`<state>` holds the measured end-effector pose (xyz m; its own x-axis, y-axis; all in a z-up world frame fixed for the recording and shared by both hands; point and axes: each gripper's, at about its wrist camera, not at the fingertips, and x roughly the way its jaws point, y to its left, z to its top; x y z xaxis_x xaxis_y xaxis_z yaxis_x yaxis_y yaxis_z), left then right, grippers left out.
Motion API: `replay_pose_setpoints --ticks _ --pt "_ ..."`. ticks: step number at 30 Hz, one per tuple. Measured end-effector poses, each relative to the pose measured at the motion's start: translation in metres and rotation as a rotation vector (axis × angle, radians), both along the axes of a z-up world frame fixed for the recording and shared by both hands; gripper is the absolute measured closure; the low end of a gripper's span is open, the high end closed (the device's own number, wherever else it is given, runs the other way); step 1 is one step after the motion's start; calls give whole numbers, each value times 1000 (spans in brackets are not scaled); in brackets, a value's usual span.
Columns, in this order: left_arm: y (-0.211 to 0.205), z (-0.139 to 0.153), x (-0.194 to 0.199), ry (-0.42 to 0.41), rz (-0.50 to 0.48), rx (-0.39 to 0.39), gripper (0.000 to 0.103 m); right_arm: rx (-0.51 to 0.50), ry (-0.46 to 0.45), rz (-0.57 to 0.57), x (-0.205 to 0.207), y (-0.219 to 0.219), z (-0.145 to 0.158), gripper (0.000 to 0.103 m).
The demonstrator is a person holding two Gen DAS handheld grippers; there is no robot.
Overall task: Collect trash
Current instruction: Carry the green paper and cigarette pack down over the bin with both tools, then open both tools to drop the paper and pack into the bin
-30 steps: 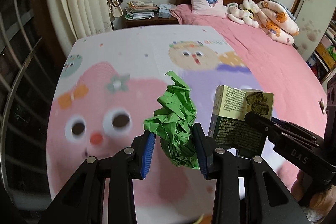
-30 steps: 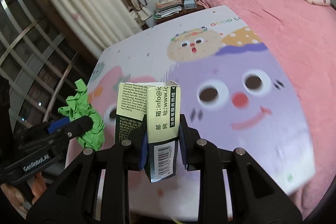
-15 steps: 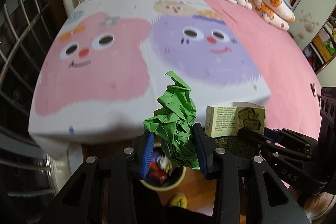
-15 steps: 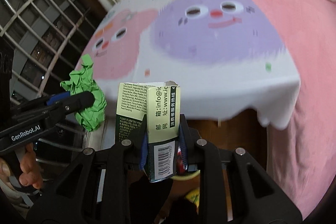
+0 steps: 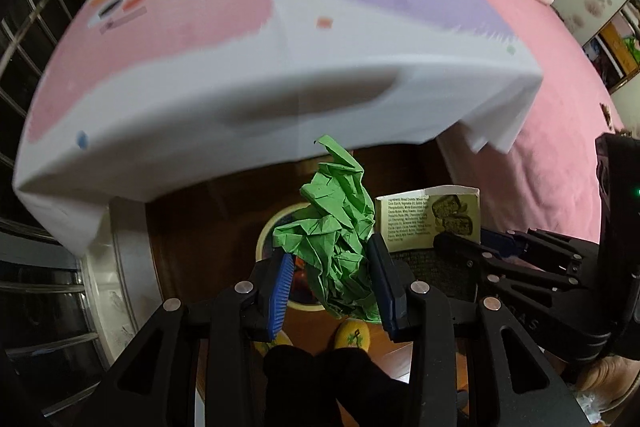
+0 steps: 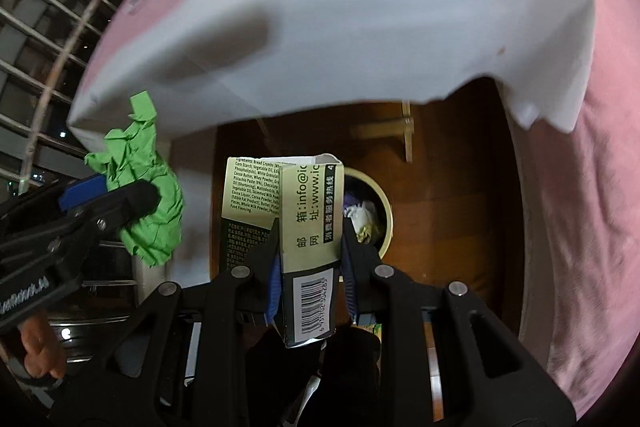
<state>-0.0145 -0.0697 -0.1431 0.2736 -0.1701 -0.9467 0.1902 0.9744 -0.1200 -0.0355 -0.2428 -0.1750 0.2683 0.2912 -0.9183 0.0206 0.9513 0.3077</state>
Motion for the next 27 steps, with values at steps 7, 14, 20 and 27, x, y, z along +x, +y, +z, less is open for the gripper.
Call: replay_pose_setpoints --ticks 7,14,20,27 --pt "12 -86 1 73 -2 10 65 -35 83 -16 -1 9 -94 81" --pt "19 -155 10 100 7 40 46 2 133 -21 7 21 -164 80" --pt "25 -180 25 112 39 58 17 -6 139 -32 31 31 -185 49" --pt "32 -172 38 103 56 67 17 -8 144 -53 38 29 -173 47"
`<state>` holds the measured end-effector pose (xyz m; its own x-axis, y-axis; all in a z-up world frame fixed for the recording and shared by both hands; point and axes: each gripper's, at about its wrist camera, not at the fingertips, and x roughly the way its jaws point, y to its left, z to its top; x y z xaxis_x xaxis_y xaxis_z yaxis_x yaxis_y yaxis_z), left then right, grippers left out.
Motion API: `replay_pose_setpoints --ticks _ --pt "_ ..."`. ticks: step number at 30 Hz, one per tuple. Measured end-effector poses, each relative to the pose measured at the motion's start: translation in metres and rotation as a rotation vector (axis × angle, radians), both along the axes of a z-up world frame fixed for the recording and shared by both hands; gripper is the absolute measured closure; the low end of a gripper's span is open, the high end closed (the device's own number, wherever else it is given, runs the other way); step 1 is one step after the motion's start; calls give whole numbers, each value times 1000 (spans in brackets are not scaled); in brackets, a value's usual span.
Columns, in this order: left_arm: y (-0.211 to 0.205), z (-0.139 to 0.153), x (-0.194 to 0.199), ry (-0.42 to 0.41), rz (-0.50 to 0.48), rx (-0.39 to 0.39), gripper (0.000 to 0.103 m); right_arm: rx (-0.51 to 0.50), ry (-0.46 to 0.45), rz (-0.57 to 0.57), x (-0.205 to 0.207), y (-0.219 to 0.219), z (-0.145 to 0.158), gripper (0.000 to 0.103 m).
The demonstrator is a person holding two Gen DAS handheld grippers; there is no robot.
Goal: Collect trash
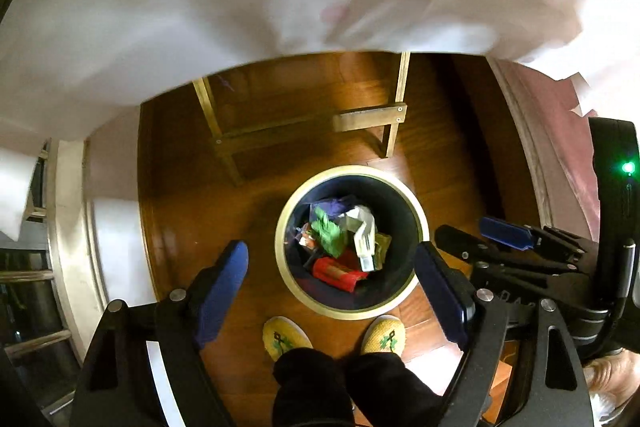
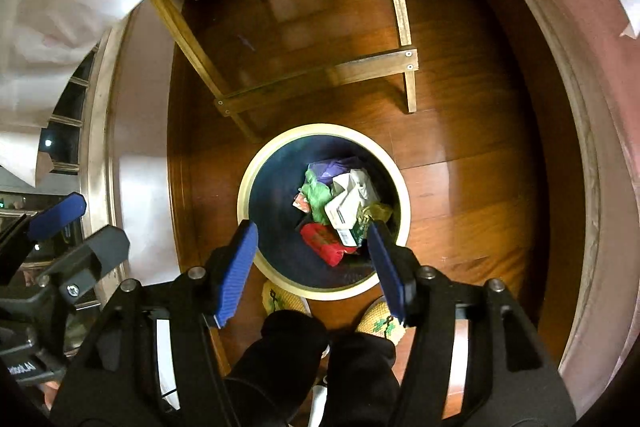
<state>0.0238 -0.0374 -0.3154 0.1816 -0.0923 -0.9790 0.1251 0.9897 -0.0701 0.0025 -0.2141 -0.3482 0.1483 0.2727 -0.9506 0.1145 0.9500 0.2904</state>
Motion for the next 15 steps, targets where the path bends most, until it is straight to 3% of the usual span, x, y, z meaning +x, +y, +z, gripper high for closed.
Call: replay_pose_setpoints --ticks 3,8,15 --pt "0 14 -1 -8 13 -4 17 -17 -5 3 0 0 9 42" --pt "7 47 -3 -40 54 -24 17 -24 -28 13 -5 1 32 41" --pt "14 102 -11 -98 103 -22 17 -15 -84 18 -13 -1 87 41"
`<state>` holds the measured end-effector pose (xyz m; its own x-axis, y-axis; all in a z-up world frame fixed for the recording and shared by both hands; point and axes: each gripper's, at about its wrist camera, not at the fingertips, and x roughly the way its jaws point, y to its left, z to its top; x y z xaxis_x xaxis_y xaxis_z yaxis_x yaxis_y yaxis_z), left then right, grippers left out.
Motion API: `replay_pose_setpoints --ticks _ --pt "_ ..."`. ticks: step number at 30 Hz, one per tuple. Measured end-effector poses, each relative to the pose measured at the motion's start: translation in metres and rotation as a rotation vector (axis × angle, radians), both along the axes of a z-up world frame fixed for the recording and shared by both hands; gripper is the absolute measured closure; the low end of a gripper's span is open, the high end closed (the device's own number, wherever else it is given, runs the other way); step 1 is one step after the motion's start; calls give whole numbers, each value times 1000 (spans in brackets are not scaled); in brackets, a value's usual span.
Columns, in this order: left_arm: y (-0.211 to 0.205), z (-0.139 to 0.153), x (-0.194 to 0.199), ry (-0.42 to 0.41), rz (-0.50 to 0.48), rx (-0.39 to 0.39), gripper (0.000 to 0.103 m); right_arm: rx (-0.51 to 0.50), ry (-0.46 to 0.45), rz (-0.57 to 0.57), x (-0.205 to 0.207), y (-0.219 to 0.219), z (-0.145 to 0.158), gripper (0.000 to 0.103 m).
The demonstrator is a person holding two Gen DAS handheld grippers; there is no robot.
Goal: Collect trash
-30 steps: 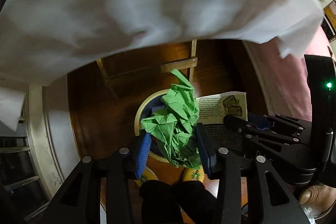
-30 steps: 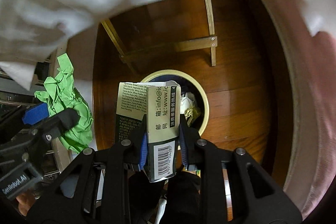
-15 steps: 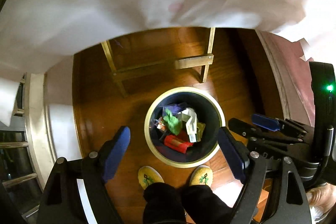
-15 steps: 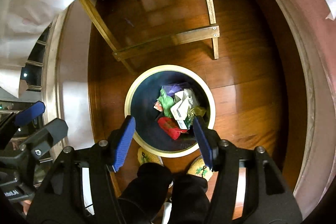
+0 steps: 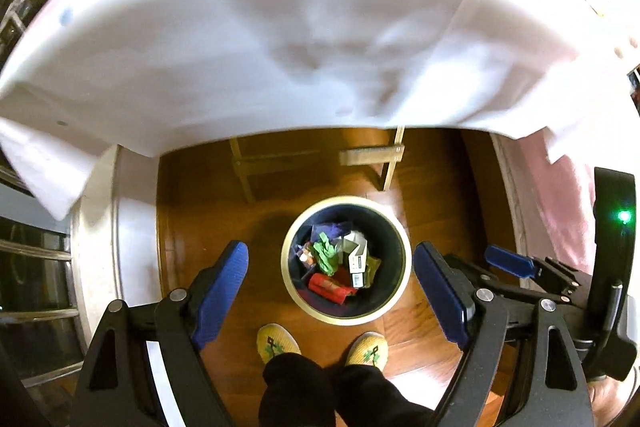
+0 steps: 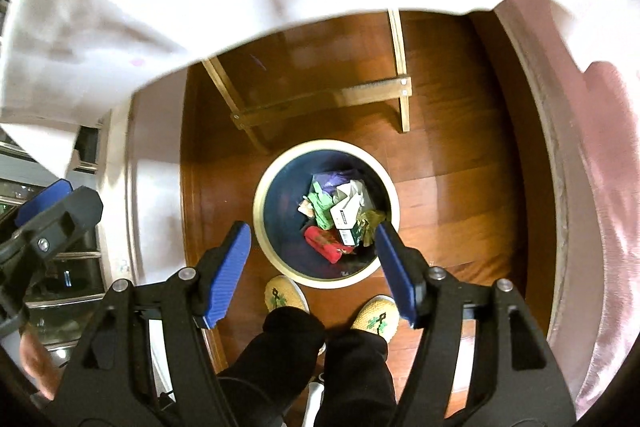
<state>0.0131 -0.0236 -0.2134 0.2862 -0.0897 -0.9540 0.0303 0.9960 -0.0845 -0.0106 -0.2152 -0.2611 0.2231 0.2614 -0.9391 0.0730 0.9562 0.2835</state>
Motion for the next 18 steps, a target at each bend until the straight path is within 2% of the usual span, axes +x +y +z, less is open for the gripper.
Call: replay_pose_setpoints --ticks 7,18 --pt "-9 64 -7 -29 -3 8 17 21 -29 -15 -6 -9 62 41" --pt "-29 191 -33 -159 -21 37 17 -7 -116 27 -13 -19 172 41"
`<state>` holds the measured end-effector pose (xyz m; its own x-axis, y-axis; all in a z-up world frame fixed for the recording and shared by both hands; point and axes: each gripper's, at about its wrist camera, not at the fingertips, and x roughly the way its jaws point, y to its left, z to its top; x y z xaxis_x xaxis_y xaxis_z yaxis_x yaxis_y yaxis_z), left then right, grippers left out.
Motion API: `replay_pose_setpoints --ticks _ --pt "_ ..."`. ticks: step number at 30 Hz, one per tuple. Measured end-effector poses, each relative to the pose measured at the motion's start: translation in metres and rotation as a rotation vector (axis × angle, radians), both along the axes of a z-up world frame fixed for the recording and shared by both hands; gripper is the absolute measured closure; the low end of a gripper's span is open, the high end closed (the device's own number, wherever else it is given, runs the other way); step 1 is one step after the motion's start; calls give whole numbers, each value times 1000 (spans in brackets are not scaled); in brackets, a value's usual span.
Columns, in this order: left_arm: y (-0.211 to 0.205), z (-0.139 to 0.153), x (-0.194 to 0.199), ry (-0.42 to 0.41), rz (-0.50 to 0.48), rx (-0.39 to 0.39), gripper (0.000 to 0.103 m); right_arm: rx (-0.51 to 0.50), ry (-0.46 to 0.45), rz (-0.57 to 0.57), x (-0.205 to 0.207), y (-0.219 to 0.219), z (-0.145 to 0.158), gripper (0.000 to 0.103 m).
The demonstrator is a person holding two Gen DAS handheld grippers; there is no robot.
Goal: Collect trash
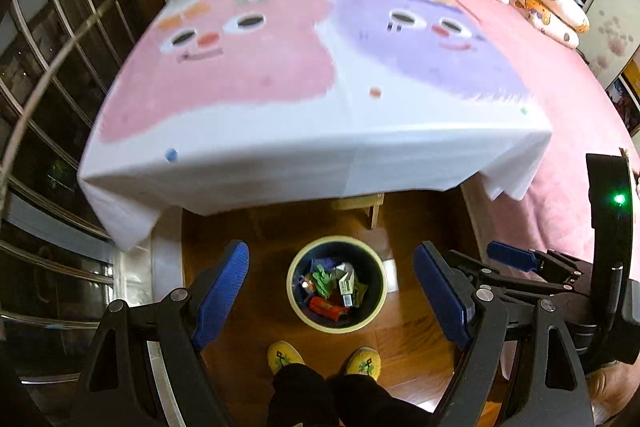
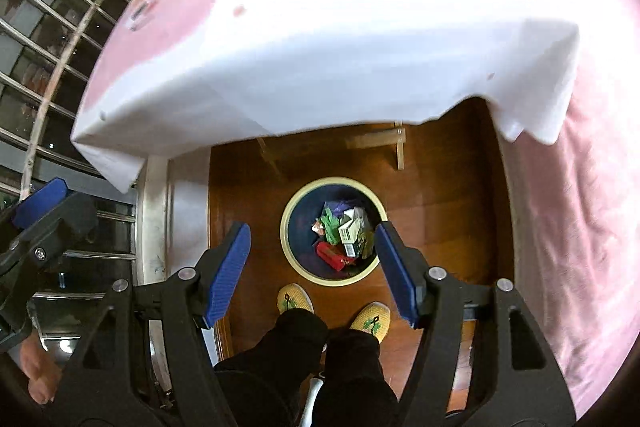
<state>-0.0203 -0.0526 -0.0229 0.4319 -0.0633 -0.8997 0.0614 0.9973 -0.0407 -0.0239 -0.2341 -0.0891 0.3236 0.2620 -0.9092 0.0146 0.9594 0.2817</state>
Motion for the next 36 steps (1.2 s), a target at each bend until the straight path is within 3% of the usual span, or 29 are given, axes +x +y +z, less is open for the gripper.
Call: replay_pose_setpoints --ticks 9,17,22,36 --pt "4 79 -18 -89 31 23 17 -22 -115 24 -11 -4 95 41" --pt "8 119 -30 -169 75 36 17 -57 -247 31 -23 1 153 41" --pt "11 123 -33 -191 104 55 17 -71 -298 13 -23 6 170 41" --pt "12 104 -16 -186 113 61 17 -101 -342 24 -15 19 171 41"
